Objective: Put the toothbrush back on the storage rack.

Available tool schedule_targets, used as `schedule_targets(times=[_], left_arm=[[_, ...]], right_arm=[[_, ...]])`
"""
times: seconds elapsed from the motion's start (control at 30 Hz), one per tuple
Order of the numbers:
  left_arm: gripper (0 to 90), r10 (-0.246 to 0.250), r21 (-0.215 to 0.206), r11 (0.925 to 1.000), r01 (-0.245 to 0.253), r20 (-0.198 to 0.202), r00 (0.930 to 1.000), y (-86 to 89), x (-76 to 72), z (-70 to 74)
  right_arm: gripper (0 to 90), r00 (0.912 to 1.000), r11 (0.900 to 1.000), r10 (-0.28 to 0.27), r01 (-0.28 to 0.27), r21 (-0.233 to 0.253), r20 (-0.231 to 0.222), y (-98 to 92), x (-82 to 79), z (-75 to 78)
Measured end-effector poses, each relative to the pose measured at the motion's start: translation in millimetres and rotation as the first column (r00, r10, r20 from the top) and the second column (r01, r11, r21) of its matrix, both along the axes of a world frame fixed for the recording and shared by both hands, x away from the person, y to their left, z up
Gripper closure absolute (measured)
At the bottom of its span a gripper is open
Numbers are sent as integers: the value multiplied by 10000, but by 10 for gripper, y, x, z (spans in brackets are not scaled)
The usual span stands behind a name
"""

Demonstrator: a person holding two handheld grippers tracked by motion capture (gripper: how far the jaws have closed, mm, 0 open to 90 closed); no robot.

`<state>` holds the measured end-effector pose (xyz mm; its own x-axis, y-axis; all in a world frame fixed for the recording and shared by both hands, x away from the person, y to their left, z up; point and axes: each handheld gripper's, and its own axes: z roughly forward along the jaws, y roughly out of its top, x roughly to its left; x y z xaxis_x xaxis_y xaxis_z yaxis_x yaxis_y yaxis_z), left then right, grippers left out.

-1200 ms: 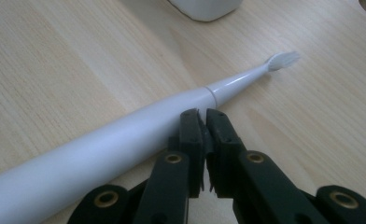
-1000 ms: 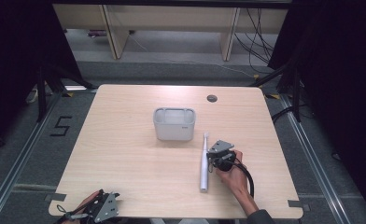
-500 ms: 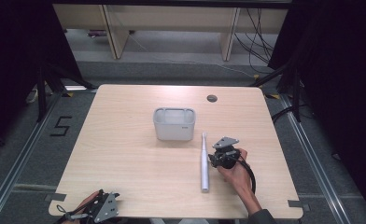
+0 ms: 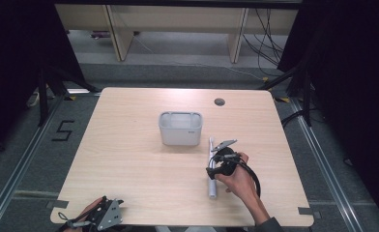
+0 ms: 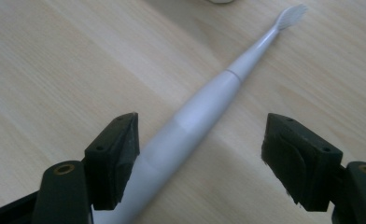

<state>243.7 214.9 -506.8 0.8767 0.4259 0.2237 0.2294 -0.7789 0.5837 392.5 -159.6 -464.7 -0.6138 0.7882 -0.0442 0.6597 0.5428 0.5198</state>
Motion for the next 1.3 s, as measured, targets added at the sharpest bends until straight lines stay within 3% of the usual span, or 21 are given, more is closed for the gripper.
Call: schedule_targets(times=[0.23, 0.5, 0.6, 0.73, 0.77, 0.8, 0.87, 0.97, 1.1, 1.13, 1.17, 1.23, 1.27, 1.3], left_arm=[[169, 20, -18, 10000, -20, -9, 10000, -4, 3, -8], [169, 6, -26, 10000, -6, 6, 10000, 0, 2, -2], [169, 18, -10, 10000, -18, 4, 10000, 0, 3, -6], [169, 16, -11, 10000, -16, 2, 10000, -1, 3, -6], [170, 21, -15, 10000, -21, 3, 10000, 0, 3, -7], [169, 20, -23, 10000, -20, 5, 10000, 0, 1, -6], [169, -2, -7, 10000, 2, 3, 10000, 0, -1, -3], [169, 9, -13, 10000, -9, 14, 10000, -1, 2, -6], [169, 14, -12, 10000, -14, -1, 10000, -1, 1, -10], [170, 13, -24, 10000, -13, 7, 10000, -1, 0, -9], [169, 4, -8, 10000, -4, -2, 10000, -1, -2, -5], [170, -1, -9, 10000, 1, -5, 10000, -1, -2, -4], [169, 18, -9, 10000, -18, 0, 10000, 0, 2, -7], [169, 24, -15, 10000, -24, 5, 10000, 1, 1, -7]], right_arm=[[281, 9989, 9989, 373, -381, -289, -298, 68, 20, -30], [299, 9971, 9989, 196, -226, -406, -741, 118, 83, -88], [308, 9957, 9972, 482, -525, -537, -797, 130, 123, -101], [328, 9941, 9973, 324, -389, -620, -1033, 157, 144, -112], [329, 9932, 9957, 618, -682, -625, -990, 151, 162, -117], [332, 9932, 9966, 414, -488, -664, -1086, 162, 156, -116], [347, 9924, 9942, 705, -781, -735, -1011, 155, 185, -129], [361, 9915, 9942, 568, -669, -837, -1169, 169, 188, -135], [404, 9892, 9932, 677, -792, -857, -1300, 153, 246, -164], [420, 9882, 9954, 431, -551, -783, -1467, 160, 239, -166], [438, 9885, 9932, 674, -794, -854, -1353, 144, 263, -174], [459, 9880, 9932, 632, -761, -881, -1409, 144, 261, -173], [502, 9818, 9913, 665, -853, -999, -1781, 135, 273, -172], [512, 9814, 9907, 695, -890, -1029, -1791, 131, 275, -171]])
